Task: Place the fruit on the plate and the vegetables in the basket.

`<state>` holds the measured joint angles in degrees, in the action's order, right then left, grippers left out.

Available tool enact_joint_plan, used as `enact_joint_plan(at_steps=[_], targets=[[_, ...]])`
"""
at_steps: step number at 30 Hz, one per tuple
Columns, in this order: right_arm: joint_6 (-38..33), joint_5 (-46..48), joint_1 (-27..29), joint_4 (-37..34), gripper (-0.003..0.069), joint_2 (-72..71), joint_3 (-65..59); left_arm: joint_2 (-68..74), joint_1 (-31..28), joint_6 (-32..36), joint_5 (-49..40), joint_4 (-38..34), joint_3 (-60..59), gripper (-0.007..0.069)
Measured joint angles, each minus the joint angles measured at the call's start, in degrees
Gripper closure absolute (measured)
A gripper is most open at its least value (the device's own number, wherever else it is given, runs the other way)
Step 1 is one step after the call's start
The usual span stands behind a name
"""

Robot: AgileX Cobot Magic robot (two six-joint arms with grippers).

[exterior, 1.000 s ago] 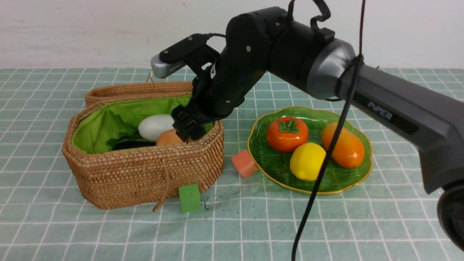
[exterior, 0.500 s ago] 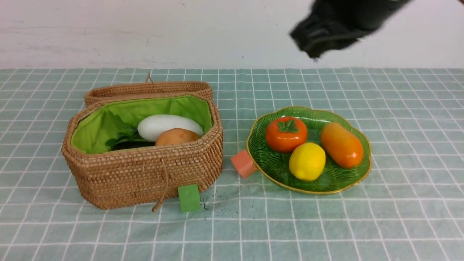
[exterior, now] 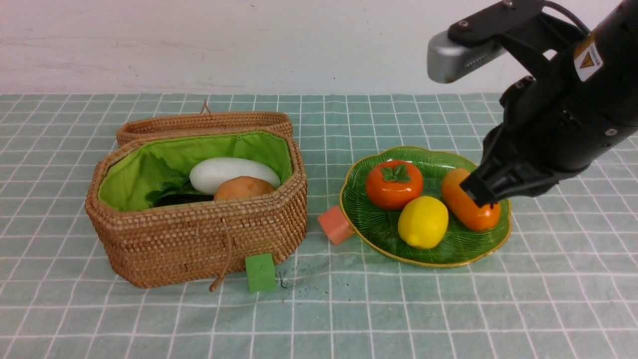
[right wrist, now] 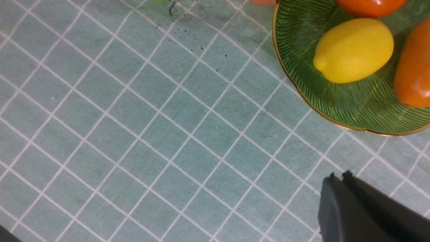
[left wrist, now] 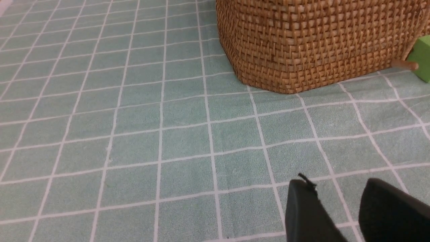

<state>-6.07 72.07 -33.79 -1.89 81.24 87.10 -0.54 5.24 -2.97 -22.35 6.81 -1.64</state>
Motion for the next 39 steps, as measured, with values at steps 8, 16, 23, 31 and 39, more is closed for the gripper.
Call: enact_joint_plan(at_steps=[8, 16, 23, 31, 39], targets=[[0.0, -0.1, 0.0, -0.3, 0.0671, -1.8, -0.1, 0.0, 0.0, 0.0, 0.0, 0.0, 0.0, 0.0386], [5.3, -14.0, 7.1, 5.6, 0.0666, -21.2, -8.9, 0.0, 0.0, 0.0, 0.0, 0.0, 0.0, 0.0386], [12.6, -39.8, 23.0, 7.3, 0.0662, -47.5, -38.1, 0.0, 0.0, 0.0, 0.0, 0.0, 0.0, 0.0386], [13.1, -53.0, 34.3, 7.6, 0.0655, -76.5, -74.2, 0.0, 0.0, 0.0, 0.0, 0.0, 0.0, 0.0386], [9.8, -49.9, 36.0, 6.9, 0.0651, -81.8, -88.0, 0.0, 0.0, 0.0, -0.1, 0.0, 0.0, 0.0386]])
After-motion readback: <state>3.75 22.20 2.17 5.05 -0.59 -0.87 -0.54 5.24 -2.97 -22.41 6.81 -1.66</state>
